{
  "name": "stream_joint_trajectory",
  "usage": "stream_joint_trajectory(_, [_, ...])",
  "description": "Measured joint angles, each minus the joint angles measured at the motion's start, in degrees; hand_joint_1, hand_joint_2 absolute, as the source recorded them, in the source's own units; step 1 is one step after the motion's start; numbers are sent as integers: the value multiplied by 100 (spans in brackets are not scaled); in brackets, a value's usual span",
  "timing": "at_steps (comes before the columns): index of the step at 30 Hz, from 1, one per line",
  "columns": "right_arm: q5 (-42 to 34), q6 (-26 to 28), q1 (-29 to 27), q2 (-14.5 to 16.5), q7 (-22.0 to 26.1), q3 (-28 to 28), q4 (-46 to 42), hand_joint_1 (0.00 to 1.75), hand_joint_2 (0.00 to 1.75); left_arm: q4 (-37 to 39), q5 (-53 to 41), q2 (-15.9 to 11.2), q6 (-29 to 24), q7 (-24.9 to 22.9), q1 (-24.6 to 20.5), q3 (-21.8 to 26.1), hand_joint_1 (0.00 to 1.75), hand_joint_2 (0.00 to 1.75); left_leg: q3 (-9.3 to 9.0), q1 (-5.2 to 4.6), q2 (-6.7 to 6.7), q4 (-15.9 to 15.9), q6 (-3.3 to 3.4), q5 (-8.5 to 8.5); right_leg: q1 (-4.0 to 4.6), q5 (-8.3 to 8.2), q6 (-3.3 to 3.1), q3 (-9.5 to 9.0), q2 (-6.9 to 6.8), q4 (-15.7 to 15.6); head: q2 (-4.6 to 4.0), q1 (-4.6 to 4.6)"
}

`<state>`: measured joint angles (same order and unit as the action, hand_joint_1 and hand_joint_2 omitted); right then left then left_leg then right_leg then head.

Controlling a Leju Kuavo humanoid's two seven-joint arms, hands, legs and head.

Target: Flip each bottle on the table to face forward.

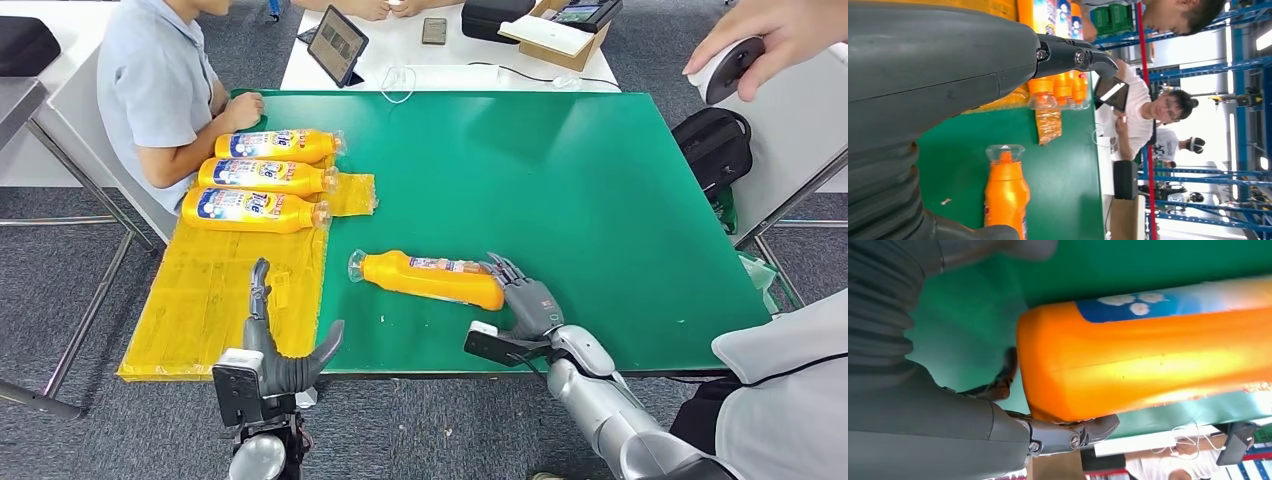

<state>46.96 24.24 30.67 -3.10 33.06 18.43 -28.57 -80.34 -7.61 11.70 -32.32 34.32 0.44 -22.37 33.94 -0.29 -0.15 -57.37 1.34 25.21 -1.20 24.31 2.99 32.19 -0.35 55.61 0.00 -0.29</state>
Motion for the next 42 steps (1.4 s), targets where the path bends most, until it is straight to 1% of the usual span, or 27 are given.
stream_joint_trajectory(3, [254, 71, 141, -32, -274, 218, -6, 0, 175, -89, -35, -6, -26, 4, 2, 5, 0, 175, 3, 0, 0, 0, 0, 0, 0, 0, 0, 3, -1, 0, 0, 1])
stream_joint_trajectory(9, [370, 34, 336, -55, -497, 457, -47, 0, 175, -275, -178, -56, -40, -51, 20, -5, 0, 175, 7, 0, -1, 0, 0, 0, -1, 0, 0, 5, -2, 0, 0, 1])
stream_joint_trajectory(13, [467, -131, 449, -56, -775, 589, -96, 0, 175, -404, -298, -103, -46, -132, 58, -12, 0, 175, 8, 0, -1, 0, 0, 0, 0, 0, 0, 6, -2, 0, 0, 0])
stream_joint_trajectory(16, [465, -395, 553, -58, -1013, 671, -108, 0, 175, -513, -409, -140, -44, -205, 107, -18, 0, 175, 8, 0, -1, 0, 0, 0, 0, 0, 0, 7, -2, 0, 0, 0])
stream_joint_trajectory(19, [187, -734, 633, -49, -1076, 684, -133, 0, 175, -607, -521, -184, -14, -275, 147, -34, 0, 175, 8, 0, -2, 0, 0, 0, 0, 0, 0, 7, -2, 0, 0, 0])
stream_joint_trajectory(24, [-854, -1579, 664, 120, -907, 505, -150, 0, 175, -669, -630, -245, 87, -378, 144, -107, 0, 175, 9, 0, 0, 0, 0, 0, 0, 0, 0, 9, -1, 0, 0, 0])
stream_joint_trajectory(28, [-1128, -1876, 664, 314, -837, 409, -150, 0, 175, -669, -635, -287, 223, -475, 131, -193, 0, 175, 9, 1, 0, 0, 0, 0, 0, 0, 0, 11, -1, 0, 0, -1])
stream_joint_trajectory(32, [-1223, -1951, 663, 466, -775, 388, -144, 0, 175, -666, -635, -316, 329, -546, 115, -286, 0, 175, 9, 1, 1, 0, 0, 0, 0, 0, 0, 11, -1, 0, 0, 1])
stream_joint_trajectory(37, [-1309, -1910, 663, 629, -748, 387, -116, 0, 175, -657, -627, -333, 417, -596, 65, -366, 0, 175, 9, 1, 0, 0, 0, 0, 0, 0, 0, 12, -1, 0, 0, 0])
stream_joint_trajectory(39, [-1254, -1848, 667, 672, -857, 391, -82, 0, 175, -645, -591, -341, 472, -639, 34, -401, 0, 175, 9, 1, 0, 0, 0, 0, 0, 0, 0, 11, -1, 0, 0, 0])
stream_joint_trajectory(42, [-1129, -1837, 712, 705, -1234, 400, 29, 0, 175, -617, -545, -351, 512, -682, 6, -434, 0, 175, 9, 1, 1, 0, 0, 0, 0, 0, 0, 11, -1, 0, 0, 0])
